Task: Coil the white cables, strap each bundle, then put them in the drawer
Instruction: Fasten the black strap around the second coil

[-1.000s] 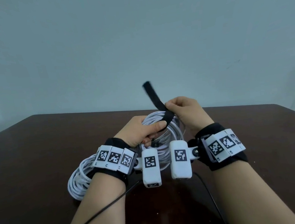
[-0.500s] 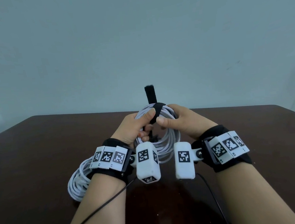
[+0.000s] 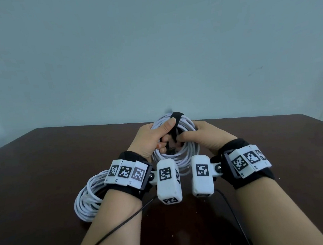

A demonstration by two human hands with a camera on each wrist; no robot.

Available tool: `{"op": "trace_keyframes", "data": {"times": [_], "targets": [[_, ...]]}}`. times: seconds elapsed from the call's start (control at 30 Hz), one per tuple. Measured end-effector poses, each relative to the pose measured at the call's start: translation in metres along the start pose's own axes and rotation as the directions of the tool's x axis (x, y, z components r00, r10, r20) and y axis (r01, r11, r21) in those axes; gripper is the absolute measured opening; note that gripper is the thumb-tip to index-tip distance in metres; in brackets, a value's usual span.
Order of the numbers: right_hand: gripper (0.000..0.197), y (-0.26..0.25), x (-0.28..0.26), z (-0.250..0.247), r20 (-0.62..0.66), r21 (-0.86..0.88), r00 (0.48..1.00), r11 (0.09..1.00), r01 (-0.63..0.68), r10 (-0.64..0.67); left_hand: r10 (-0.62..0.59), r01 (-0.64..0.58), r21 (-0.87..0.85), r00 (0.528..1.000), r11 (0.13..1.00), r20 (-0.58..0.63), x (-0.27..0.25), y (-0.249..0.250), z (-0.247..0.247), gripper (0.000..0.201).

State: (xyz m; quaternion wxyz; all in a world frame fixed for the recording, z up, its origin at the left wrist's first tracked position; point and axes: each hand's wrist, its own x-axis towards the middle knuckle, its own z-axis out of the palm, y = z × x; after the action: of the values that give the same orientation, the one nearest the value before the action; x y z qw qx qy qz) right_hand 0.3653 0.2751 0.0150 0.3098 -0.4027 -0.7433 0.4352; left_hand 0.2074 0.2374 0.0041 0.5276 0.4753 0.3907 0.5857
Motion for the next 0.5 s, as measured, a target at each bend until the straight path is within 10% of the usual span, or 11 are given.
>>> {"op": "trace_keyframes", "data": {"times": [0.5], "targets": [[0.034, 0.004, 0.005, 0.014, -0.068, 0.478, 0.992, 0.870, 0.126, -0.106, 0.052, -0.052, -0.001, 0.993, 0.999, -0.108, 0.006, 0.001, -0.008, 0.034]]}}
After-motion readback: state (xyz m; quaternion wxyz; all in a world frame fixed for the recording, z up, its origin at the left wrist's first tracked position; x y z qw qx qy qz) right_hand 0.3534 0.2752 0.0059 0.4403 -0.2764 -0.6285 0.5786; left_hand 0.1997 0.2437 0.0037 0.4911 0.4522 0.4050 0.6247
